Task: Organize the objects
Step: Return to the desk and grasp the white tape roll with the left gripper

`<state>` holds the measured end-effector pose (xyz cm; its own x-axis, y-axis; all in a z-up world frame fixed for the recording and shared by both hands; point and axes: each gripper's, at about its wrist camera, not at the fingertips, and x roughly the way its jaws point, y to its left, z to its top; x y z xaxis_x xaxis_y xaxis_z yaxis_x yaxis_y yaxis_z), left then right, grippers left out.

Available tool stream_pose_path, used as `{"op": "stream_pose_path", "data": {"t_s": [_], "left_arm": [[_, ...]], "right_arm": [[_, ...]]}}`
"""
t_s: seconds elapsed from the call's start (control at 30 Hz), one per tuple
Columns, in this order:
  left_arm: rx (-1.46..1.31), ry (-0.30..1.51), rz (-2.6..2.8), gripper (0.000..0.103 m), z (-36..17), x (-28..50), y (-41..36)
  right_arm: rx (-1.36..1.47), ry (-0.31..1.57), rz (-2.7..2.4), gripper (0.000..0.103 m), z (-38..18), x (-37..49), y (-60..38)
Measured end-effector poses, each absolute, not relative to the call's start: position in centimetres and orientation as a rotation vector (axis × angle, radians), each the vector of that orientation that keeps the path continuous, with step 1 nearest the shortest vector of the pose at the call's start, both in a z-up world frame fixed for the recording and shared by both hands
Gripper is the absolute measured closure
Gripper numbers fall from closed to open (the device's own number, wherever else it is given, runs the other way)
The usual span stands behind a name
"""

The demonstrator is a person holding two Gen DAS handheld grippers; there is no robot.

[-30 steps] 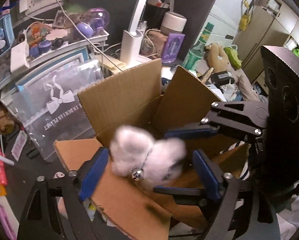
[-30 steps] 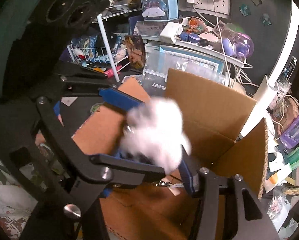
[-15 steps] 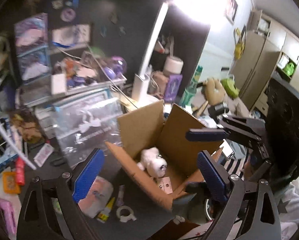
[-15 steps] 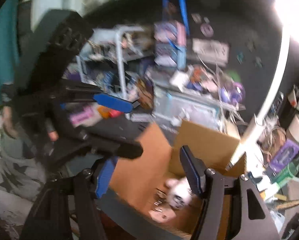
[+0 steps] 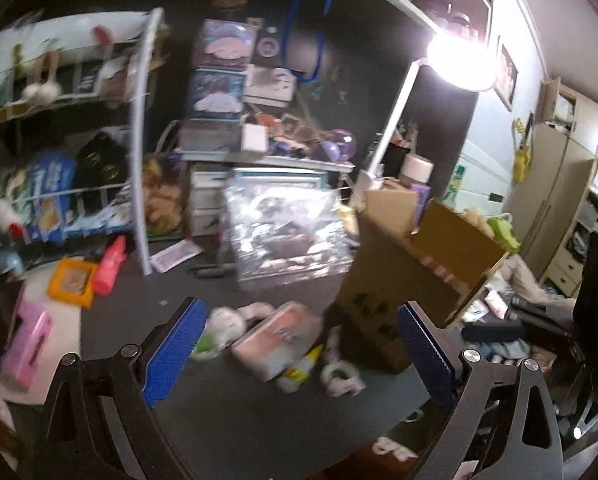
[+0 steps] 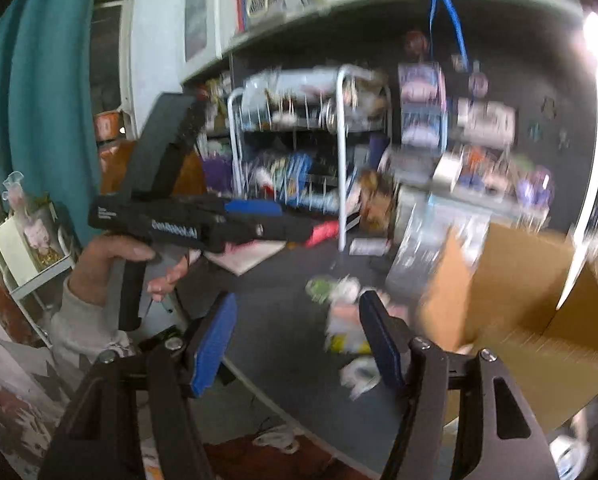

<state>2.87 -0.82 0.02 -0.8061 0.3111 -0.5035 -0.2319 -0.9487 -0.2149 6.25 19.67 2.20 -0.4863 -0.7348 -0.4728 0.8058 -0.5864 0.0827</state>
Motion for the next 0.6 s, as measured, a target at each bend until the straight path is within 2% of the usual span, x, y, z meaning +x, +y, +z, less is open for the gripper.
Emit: {"op": "stream_pose_path", "data": {"t_s": [0.17, 0.2, 0.33, 0.6], "left_arm": [[-0.796, -0.201, 2.74, 0.005, -3.1, 3.4, -2.3], [-0.79, -0.209, 2.75, 0.0, -3.7, 3.4, -2.6], [-0.815, -0.229, 2.769, 0.0, -5.5, 3.2, -3.8], [-0.876, -0.289, 2.688, 0.0, -7.6, 2.6, -4.6]], "right_arm": [[0.822, 0.006, -2.12, 0.042, -4.0, 3.8, 17.4], [0.845, -0.009, -2.151, 0.042, -4.9, 3.3, 17.2], [0.923, 0.107, -2.392, 0.042, -8.5, 1.8, 16.0], [1.033, 0.121, -2.465, 0.049, -11.5, -1.4, 16.1]]}}
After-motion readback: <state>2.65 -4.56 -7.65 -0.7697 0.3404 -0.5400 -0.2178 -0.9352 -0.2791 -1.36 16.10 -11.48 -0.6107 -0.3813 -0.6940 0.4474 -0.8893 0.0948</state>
